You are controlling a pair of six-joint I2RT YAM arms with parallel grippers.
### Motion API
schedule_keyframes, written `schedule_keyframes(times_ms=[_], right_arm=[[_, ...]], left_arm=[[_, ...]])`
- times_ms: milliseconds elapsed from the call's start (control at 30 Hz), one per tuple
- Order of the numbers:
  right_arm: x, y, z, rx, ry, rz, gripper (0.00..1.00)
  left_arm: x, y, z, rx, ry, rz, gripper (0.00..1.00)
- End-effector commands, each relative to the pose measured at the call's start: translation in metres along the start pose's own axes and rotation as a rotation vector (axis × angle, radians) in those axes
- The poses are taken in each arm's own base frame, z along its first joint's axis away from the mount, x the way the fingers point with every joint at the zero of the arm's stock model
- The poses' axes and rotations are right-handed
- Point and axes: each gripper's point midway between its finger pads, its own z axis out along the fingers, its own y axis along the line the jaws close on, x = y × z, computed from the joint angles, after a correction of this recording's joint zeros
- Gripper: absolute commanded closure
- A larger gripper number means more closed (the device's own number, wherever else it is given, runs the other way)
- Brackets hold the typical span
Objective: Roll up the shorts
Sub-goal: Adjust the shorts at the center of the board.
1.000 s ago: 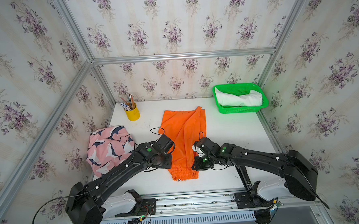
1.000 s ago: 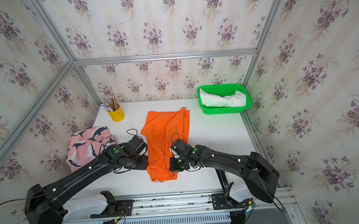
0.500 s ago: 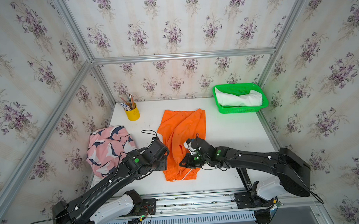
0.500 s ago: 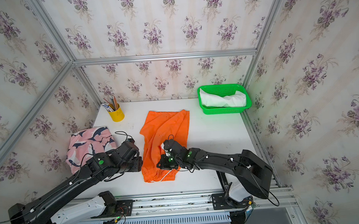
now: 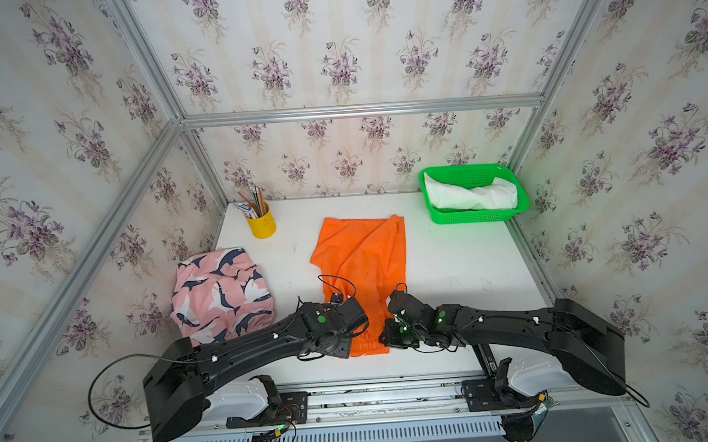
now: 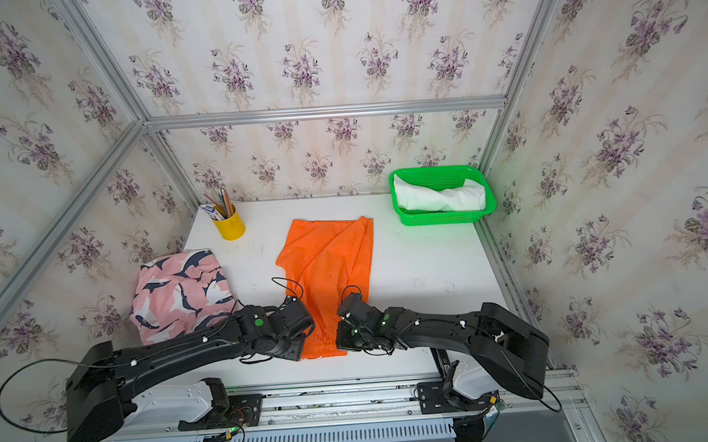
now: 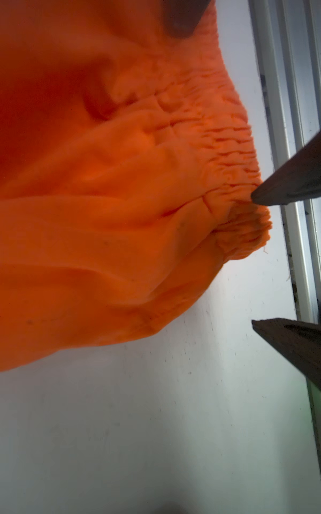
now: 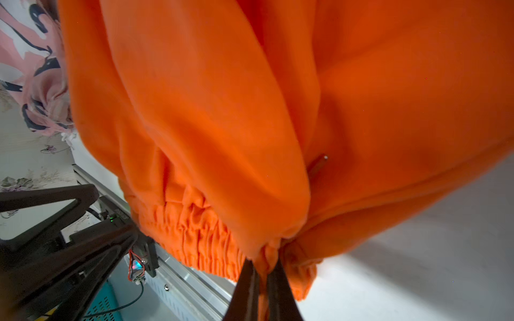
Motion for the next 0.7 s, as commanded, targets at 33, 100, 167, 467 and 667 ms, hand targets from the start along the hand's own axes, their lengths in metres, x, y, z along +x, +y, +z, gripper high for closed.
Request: schedule_keyframes(times_ms=[33, 100, 167, 467, 667], right_arm=[[0.009, -0.02, 0.008, 0.048, 0.029, -0.001, 1.0], [0.015, -0.032, 0.012, 0.076, 0.043, 0.006, 1.0], [0.018, -0.044, 0.013, 0.104, 0.042, 0.016, 1.0], [-0.008, -0.005, -0.027, 0.059, -0.043, -0.07, 0.69], [-0.055, 0.005, -0.048, 0.096, -0.087, -0.144, 0.65]], left_arm=[[0.016, 0.007, 0.025, -0.082, 0.095, -0.057, 0.4], [0.027, 0.015, 0.036, -0.132, 0.143, -0.065, 0.46], [0.033, 0.02, 0.041, -0.154, 0.161, -0.078, 0.5], [0.008, 0.039, -0.01, -0.207, 0.026, -0.085, 0.46], [-0.011, 0.031, -0.05, -0.195, -0.029, -0.057, 0.46]])
